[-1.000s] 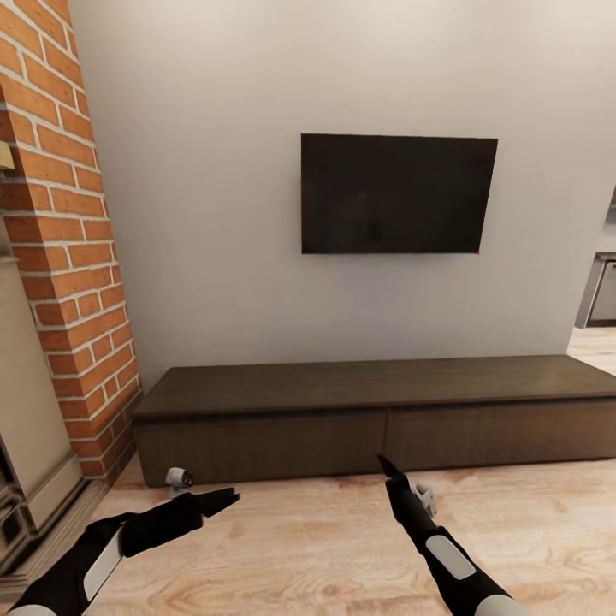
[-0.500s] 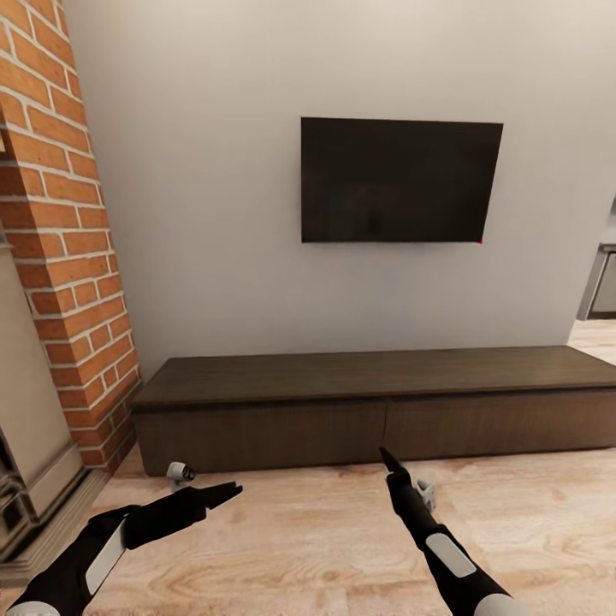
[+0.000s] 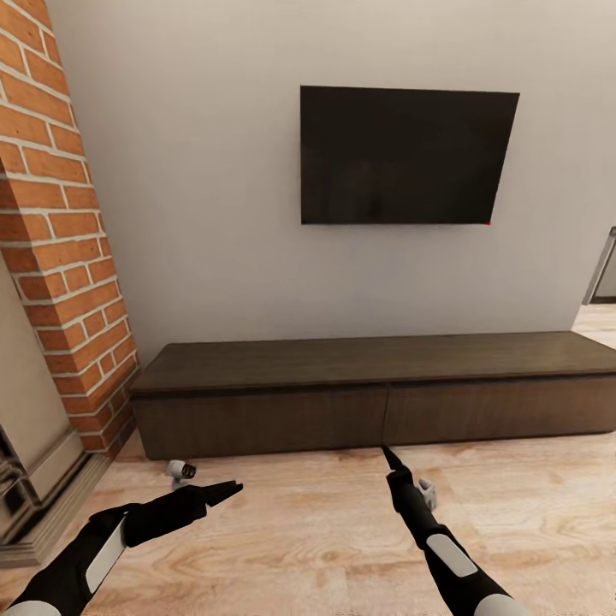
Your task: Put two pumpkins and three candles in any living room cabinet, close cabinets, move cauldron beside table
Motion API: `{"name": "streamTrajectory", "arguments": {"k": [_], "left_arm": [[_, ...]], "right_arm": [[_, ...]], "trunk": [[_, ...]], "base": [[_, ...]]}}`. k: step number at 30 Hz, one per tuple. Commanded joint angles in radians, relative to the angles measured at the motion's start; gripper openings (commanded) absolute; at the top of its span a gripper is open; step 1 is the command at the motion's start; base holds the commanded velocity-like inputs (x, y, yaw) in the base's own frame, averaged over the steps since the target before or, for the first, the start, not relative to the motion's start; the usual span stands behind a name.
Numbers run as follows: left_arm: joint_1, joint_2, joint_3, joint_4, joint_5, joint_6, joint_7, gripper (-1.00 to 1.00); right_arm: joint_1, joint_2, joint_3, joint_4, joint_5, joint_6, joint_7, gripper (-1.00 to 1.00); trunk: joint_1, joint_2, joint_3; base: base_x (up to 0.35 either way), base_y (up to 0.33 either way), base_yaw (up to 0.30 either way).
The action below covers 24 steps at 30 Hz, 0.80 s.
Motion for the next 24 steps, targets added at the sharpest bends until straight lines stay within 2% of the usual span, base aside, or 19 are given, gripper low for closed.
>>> {"name": "streamTrajectory", "arguments": {"k": [1,4,8,15,24], "left_arm": [[-0.001,0.002,-0.005,0.000,0.008,0.011,-0.001,1.00],[-0.001,0.005,-0.006,-0.001,0.028,0.011,-0.002,1.00],[0.002,0.011,-0.010,-0.001,0.105,0.009,-0.002,1.00],[0.004,0.013,-0.013,-0.001,0.124,0.010,-0.001,1.00],[0.004,0.013,-0.012,-0.001,0.126,0.011,-0.001,1.00]], "right_arm": [[-0.001,0.000,0.003,0.000,-0.012,0.004,0.005,1.00],[-0.001,0.002,0.002,-0.001,-0.015,0.008,0.011,1.00],[-0.001,0.002,0.002,0.005,-0.018,0.013,0.058,1.00],[-0.001,0.003,0.010,0.009,-0.005,0.001,0.067,1.00],[-0.001,0.002,0.003,0.009,-0.016,0.011,0.076,1.00]], "trunk": [[0.000,-0.001,-0.005],[0.001,-0.001,-0.009],[0.001,-0.001,-0.009],[0.001,-0.001,-0.009],[0.001,-0.001,-0.009]], "base": [[0.000,0.000,0.000],[0.000,0.000,0.000],[0.004,0.000,0.000],[0.144,0.000,0.000],[0.200,0.000,0.000]]}}
